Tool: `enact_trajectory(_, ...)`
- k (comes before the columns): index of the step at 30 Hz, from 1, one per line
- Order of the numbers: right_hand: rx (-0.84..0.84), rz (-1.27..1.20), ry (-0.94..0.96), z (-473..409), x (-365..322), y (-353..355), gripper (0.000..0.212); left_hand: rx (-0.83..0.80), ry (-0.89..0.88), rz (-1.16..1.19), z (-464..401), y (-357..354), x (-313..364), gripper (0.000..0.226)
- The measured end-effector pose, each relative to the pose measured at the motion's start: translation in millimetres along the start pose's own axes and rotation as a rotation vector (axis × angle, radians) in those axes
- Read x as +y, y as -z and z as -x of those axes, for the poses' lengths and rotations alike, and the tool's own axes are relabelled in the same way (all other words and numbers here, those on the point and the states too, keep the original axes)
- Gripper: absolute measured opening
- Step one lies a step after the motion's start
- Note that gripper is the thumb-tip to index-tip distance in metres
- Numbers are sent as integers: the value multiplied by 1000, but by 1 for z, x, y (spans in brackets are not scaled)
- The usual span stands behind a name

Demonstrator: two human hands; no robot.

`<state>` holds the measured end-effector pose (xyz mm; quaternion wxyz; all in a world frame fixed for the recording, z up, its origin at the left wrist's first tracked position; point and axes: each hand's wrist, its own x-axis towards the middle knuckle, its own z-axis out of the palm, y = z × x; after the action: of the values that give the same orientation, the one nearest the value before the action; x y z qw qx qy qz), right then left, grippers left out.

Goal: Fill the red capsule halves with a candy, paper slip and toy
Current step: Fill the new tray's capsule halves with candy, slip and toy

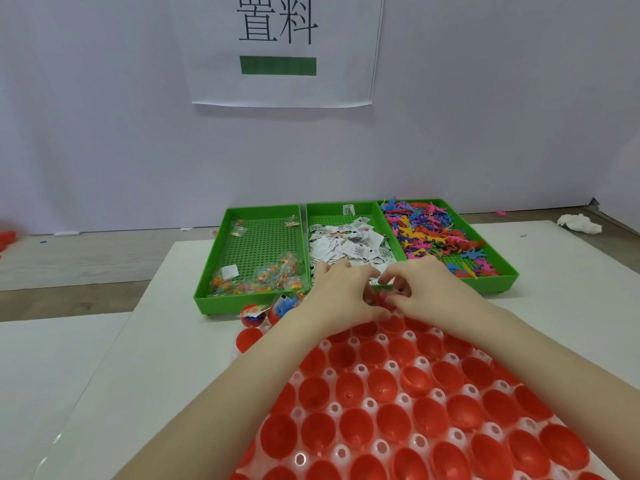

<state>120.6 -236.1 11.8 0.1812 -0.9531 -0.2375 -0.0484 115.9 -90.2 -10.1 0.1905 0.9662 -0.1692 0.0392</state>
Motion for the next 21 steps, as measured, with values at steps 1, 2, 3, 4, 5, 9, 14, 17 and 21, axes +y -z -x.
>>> enact_trajectory(1,4,5,0,0,-1,1,16,6,-4,2,1,0,0,55)
enact_trajectory(2,2,21,9,0,-3,2,16,12,-7,1,1,0,1,54)
enact_trajectory(3,-6,56,35,1,-4,3,16,17,-11,-6,1,0,1,51)
enact_trajectory(4,-22,106,71,1,-4,3,17,24,-14,-19,1,0,2,48)
enact_trajectory(5,-44,164,111,1,-5,3,17,32,-16,-35,1,0,2,44)
enact_trajectory(9,-132,298,195,-4,-10,2,16,46,-4,-81,2,-1,4,33)
enact_trajectory(14,-225,220,83,-10,-11,6,17,22,-4,-66,3,-1,4,36)
enact_trajectory(17,-178,116,16,-8,-8,12,16,4,-13,-91,3,1,5,46)
enact_trajectory(21,-148,92,14,-4,-6,16,30,-4,-28,-101,4,3,5,51)
